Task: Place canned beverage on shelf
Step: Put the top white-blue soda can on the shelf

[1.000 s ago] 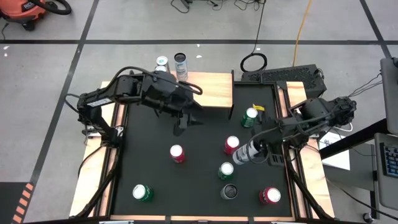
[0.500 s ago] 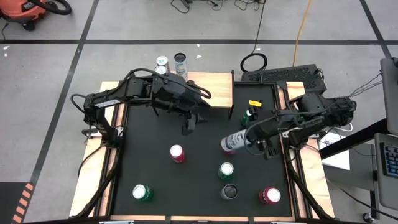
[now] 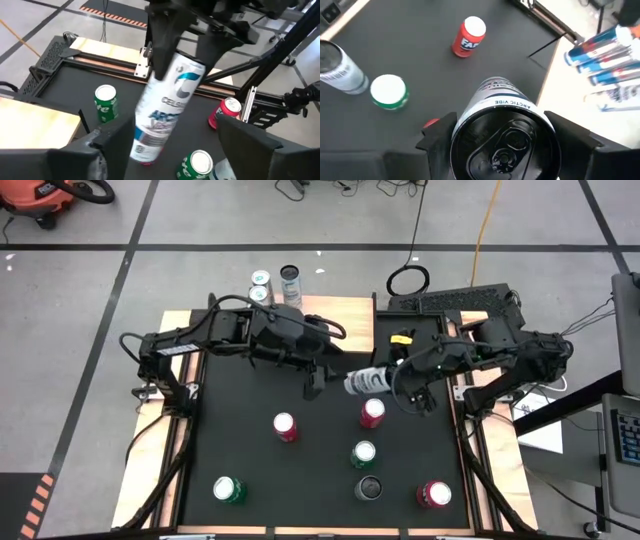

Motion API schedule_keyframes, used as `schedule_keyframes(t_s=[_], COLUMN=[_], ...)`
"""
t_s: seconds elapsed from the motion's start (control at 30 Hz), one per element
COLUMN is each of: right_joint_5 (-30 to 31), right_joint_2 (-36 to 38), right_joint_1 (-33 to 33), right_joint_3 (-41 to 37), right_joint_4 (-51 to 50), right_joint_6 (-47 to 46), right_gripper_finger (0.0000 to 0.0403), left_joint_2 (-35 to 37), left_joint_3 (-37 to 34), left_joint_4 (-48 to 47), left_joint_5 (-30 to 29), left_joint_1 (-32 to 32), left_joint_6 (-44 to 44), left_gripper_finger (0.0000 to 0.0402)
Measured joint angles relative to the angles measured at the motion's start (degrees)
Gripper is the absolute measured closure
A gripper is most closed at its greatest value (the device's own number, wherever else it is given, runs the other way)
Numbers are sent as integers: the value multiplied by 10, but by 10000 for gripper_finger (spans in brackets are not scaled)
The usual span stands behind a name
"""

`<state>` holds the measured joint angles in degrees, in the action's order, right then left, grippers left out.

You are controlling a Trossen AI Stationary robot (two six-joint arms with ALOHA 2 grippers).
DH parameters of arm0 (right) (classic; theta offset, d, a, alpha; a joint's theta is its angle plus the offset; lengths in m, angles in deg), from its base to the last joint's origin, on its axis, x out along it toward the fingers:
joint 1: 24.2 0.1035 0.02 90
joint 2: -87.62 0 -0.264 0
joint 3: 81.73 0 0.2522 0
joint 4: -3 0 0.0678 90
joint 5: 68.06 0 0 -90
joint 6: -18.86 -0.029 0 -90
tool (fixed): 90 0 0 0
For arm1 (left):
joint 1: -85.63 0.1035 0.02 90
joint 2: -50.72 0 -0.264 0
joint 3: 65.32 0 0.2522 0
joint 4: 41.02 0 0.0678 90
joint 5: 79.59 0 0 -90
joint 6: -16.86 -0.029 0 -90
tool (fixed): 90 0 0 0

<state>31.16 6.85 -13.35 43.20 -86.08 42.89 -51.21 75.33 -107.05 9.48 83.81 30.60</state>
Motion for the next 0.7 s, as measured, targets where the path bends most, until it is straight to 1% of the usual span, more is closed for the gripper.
schedule_keyframes(t_s=[0.1,0.2,0.33,0.57,0.7], right_joint_5=[-1,-3,-2,-2,-3], right_joint_2=[0,0,0,0,0], right_joint_1=[-10,-22,-38,-60,-63], right_joint_3=[0,0,0,0,0], right_joint_4=[15,30,56,95,115], right_joint_6=[31,52,60,66,68], right_gripper_finger=[158,158,158,158,158], left_joint_2=[0,0,0,-1,-12], left_joint_3=[0,0,0,0,0], left_joint_4=[0,-1,-10,-10,-13], left_joint_5=[-22,-68,-115,-159,-203], left_joint_1=[-6,-15,-31,-49,-58], left_joint_6=[10,14,10,-1,-10], left_gripper_finger=[86,56,30,24,24])
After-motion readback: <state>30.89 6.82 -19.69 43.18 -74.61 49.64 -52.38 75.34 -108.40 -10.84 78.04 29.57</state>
